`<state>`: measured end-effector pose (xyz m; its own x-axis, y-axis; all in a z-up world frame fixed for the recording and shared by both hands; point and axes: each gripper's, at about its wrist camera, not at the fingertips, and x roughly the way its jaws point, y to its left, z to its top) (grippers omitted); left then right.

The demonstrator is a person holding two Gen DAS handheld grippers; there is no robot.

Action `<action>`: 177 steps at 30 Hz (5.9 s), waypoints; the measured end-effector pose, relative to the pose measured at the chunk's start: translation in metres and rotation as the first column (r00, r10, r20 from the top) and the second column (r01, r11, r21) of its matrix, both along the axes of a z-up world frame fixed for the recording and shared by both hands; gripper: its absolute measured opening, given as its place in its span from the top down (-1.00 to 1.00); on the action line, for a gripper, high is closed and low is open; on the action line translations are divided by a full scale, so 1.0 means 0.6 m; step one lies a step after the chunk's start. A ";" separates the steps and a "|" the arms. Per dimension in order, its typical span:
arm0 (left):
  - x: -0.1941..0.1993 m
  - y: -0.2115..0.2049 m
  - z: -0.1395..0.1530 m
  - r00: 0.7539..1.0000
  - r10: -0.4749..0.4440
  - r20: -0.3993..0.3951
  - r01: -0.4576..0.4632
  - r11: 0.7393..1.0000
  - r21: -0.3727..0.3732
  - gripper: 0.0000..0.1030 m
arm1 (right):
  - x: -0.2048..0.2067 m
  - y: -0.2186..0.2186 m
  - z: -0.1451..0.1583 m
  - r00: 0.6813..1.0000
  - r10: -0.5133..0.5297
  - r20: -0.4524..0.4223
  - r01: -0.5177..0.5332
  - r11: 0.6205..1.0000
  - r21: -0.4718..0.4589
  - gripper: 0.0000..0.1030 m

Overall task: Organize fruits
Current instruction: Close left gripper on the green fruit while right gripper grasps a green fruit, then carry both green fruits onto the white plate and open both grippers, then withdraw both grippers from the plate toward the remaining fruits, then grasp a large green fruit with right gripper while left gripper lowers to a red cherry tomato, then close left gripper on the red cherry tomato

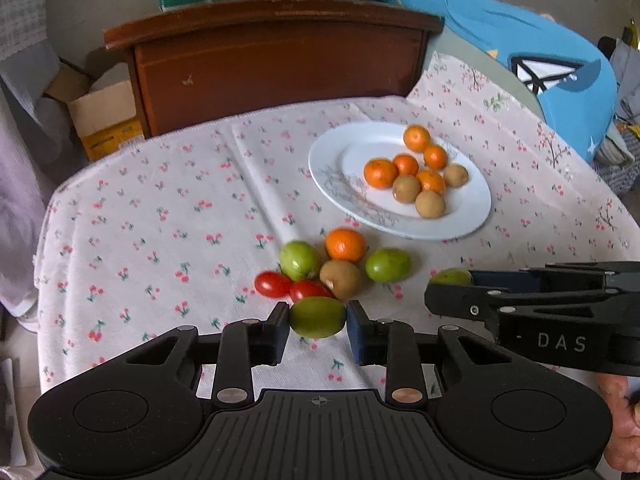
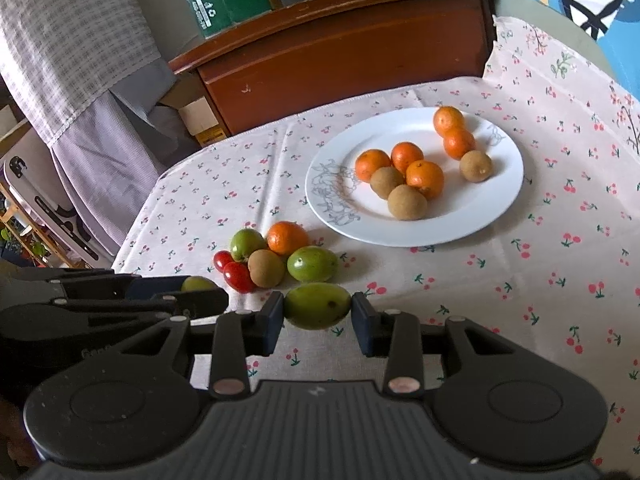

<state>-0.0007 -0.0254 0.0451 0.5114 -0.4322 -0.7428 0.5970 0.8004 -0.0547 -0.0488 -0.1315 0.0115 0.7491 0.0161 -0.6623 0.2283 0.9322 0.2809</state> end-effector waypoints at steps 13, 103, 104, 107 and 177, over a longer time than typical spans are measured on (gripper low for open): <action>0.018 -0.029 0.088 0.994 -0.024 0.111 0.033 0.996 -0.078 0.46 | -0.009 -0.034 0.087 0.992 -0.030 0.123 0.031 0.999 -0.014 0.29; 0.076 0.046 0.051 0.998 0.066 -0.008 -0.065 0.995 0.075 -0.96 | 0.053 0.010 -0.002 0.988 0.147 -0.043 -0.150 0.984 -0.091 0.19; 0.073 0.045 0.048 0.998 0.057 -0.005 -0.056 0.995 0.082 -0.96 | 0.055 0.010 -0.004 0.988 0.147 -0.046 -0.150 0.984 -0.097 0.19; 0.061 0.042 0.036 1.000 0.022 -0.008 -0.021 0.995 0.099 -0.96 | 0.062 0.012 -0.009 0.988 0.148 -0.053 -0.154 0.981 -0.116 0.19; 0.025 -0.011 -0.033 0.972 -0.232 0.033 0.228 0.969 0.091 0.60 | 0.037 -0.012 -0.016 0.991 0.115 -0.065 -0.118 0.992 -0.040 0.31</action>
<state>0.0144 -0.0322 0.0254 0.4380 -0.4775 -0.7617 0.7657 0.6421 0.0377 -0.0266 -0.1385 0.0020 0.7011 0.0713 -0.7094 0.1329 0.9645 0.2283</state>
